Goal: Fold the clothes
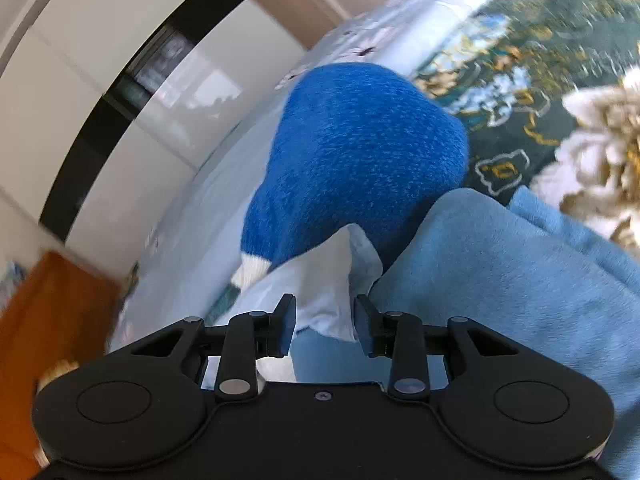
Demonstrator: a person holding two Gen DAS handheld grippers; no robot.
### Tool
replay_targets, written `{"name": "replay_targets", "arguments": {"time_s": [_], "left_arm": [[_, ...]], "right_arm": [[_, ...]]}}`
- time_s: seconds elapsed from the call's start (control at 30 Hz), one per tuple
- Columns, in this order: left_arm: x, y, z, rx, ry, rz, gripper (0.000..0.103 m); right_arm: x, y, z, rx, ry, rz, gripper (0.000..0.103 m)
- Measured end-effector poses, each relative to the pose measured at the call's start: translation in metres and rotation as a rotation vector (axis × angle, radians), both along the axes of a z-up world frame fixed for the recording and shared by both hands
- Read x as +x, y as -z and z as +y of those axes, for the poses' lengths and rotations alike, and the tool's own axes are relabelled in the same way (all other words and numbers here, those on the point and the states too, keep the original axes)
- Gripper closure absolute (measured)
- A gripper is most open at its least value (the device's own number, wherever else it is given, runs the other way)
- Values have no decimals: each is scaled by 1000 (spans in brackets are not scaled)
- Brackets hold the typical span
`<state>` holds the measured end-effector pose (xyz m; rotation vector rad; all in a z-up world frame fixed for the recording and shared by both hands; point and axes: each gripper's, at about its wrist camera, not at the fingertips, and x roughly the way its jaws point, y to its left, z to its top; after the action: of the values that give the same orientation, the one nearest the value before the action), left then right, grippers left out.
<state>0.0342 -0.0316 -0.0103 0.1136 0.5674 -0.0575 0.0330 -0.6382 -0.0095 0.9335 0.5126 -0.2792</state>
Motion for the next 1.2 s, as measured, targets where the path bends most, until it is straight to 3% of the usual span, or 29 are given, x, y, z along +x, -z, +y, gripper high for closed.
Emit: {"name": "replay_targets", "arguments": {"time_s": [0.17,0.27,0.3,0.33,0.47,0.67,0.73,0.97,1.07,1.13,1.2], "left_arm": [[1,1,2,-2,-2,5,0],[-4,2,0,2,1,9,0],[-4,3,0,1,2,11,0],[-4,3,-1,0,3,13,0],[-4,4,1,0,3,14,0],[-5,5,3,-4,4,17,0],[-5,6,4,-7,5,18,0],[-6,7,6,-20,9,22,0],[-7,8,6,-19,12,23,0],[-7,8,6,-17,12,25,0],[-6,8,8,-22,9,27,0]], "right_arm": [[4,10,-5,100,70,-38,70],[9,8,-5,90,71,-40,82],[11,7,-5,77,75,-29,92],[13,7,-5,65,76,-23,96],[14,-9,-3,-19,71,-52,98],[5,-59,17,-250,-44,-204,98],[2,-58,27,-318,-94,-135,98],[-21,-21,33,-332,-180,65,98],[-27,-17,34,-322,-186,89,93],[-34,-17,31,-293,-168,68,85],[-39,-18,28,-252,-151,49,84]]}}
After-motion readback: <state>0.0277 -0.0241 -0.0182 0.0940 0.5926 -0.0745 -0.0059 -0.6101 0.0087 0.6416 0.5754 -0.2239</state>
